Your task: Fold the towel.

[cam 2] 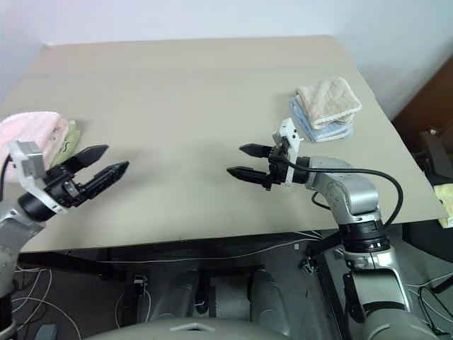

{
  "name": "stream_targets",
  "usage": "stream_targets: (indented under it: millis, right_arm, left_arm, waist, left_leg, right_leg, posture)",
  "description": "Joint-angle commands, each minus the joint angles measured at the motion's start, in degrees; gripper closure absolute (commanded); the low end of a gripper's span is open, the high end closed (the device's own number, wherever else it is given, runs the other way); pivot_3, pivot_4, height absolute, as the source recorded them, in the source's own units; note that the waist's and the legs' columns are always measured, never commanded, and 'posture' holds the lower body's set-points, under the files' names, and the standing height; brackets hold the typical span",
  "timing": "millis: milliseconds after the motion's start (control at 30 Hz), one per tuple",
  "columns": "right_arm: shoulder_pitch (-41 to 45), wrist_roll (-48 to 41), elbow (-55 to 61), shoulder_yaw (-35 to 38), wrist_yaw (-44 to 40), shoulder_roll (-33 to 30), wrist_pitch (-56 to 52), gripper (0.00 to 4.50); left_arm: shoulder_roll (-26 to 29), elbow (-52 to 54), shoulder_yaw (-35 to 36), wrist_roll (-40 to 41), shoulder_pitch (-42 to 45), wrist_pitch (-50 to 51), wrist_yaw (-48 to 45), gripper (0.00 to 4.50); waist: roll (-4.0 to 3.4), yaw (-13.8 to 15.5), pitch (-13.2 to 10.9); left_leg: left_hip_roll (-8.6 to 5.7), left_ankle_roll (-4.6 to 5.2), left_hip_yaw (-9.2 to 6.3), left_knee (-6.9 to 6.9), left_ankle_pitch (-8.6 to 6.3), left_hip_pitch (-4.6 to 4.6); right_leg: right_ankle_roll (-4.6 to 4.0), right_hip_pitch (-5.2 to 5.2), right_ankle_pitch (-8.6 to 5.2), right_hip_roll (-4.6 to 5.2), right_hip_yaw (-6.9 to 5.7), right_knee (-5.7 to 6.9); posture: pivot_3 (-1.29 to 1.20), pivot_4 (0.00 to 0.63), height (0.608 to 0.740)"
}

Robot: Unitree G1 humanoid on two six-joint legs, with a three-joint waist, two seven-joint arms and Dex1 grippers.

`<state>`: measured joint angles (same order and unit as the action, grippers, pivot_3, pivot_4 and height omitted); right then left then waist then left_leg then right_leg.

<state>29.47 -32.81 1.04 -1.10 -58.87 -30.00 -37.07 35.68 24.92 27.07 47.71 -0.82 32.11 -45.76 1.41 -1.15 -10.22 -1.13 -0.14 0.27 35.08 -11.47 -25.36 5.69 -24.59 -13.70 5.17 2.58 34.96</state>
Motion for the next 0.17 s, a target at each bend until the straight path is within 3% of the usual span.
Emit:
stream_targets:
  millis: [33, 167]
  right_arm:
    - [-0.41, -1.61, 2.70, 2.81, -0.42, -0.50, 1.65, 0.00]
    - [-0.98, -1.88, 3.04, 2.39, -1.71, -1.86, 0.46, 0.00]
  left_arm:
    - [2.34, 2.29, -4.88, -0.39, -0.86, -2.94, -8.71, 0.04]
    - [3.00, -0.29, -6.79, -2.42, 0.11, -6.65, -12.61, 0.04]
  waist:
    - [0.00, 0.03, 0.00]
    - [0.00, 0.05, 0.00]
  left_leg:
    - [0.01, 0.01, 0.00, 0.01, 0.00, 0.01]
    - [0.03, 0.02, 0.00, 0.06, 0.01, 0.01]
  right_leg:
    - [0.00, 0.00, 0.00, -0.02, 0.00, 0.02]
    - [-0.01, 0.01, -0.01, -0.05, -0.04, 0.03]
  posture:
    - [0.00, 0.150, 0.740]
    - [0.00, 0.150, 0.740]
